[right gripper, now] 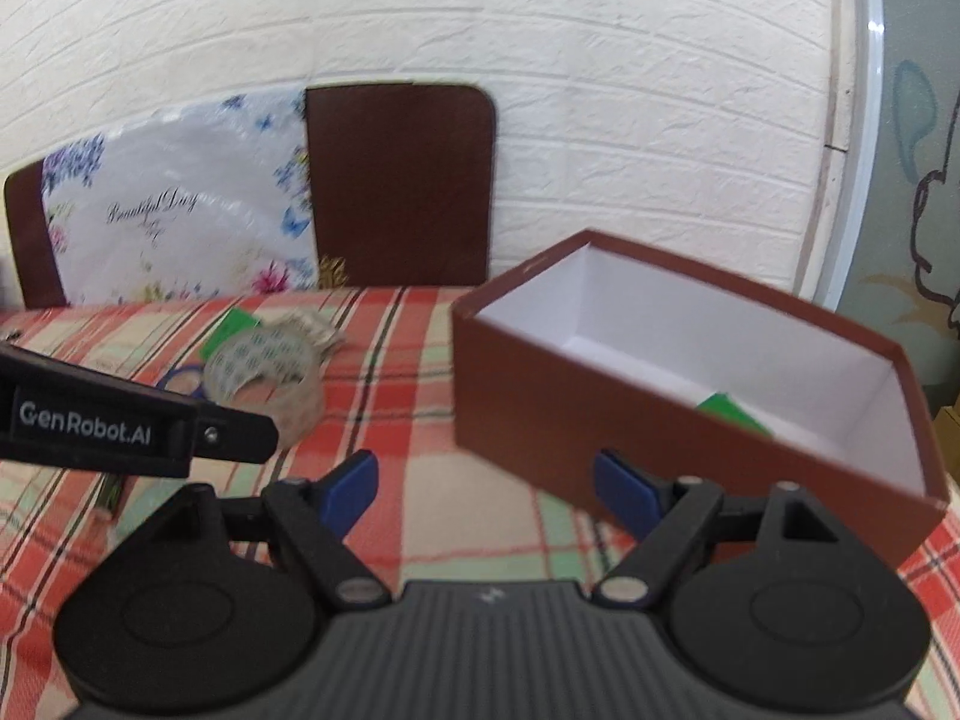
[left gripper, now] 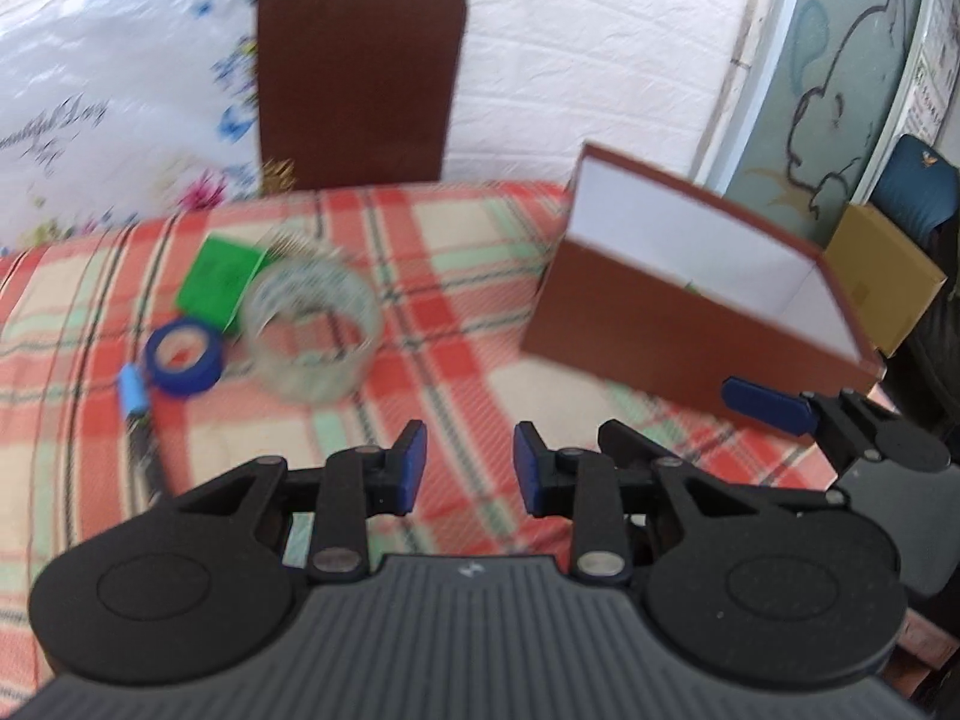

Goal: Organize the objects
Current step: 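Move the left gripper to the green-and-white packet and grasp it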

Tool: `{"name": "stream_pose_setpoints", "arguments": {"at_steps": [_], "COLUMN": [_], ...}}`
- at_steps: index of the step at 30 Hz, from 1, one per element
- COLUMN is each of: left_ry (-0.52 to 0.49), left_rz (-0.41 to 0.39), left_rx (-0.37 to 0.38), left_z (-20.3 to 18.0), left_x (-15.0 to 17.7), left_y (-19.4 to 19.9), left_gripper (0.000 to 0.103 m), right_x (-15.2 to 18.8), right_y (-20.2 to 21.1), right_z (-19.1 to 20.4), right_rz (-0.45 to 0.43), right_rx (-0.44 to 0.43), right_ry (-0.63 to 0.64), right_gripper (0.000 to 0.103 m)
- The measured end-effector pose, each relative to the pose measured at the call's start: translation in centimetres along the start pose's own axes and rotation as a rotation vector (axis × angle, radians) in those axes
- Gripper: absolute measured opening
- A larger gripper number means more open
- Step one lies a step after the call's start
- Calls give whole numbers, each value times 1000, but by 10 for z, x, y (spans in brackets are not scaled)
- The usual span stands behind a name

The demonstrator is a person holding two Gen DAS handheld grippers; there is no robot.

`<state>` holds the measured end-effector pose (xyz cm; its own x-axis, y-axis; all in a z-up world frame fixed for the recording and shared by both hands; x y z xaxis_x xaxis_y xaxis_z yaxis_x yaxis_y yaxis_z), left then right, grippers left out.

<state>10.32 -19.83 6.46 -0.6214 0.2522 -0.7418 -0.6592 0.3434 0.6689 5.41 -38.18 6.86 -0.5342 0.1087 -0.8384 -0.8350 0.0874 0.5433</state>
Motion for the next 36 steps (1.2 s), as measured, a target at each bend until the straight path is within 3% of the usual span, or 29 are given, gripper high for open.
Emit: {"name": "stream_pose_setpoints", "arguments": {"at_steps": [9,18,30,36], "left_ry": [-18,24,216,266], "left_rz": [12,1,42,25], "left_rx": [-34,-96,-179,-160], "left_z": [39,89,170,191], "left_x": [47,73,87,89], "left_y": [17,28,14,15], "left_gripper": [35,39,39,39], "right_x": [39,63,66,60], "right_y": [-13,-24,-28,-41], "right_z": [42,80,129,150], "right_rz": [125,214,214,214], "right_rx": [-55,-124,-199,-240], "right_ry": [27,39,97,113], "right_gripper": [82,82,82,85]}}
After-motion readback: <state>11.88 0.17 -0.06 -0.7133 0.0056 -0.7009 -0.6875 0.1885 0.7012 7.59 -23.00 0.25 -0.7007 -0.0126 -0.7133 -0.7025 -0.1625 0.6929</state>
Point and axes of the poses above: each gripper's, at about its wrist camera, not at the fingertips, and y roughly against the way its jaws point, z to its left, x to its underside, the point moved 1 cm from there along -y, roughly the way its jaws point, and after that the axes turned 9 degrees about -x, right-handed, at the moved point
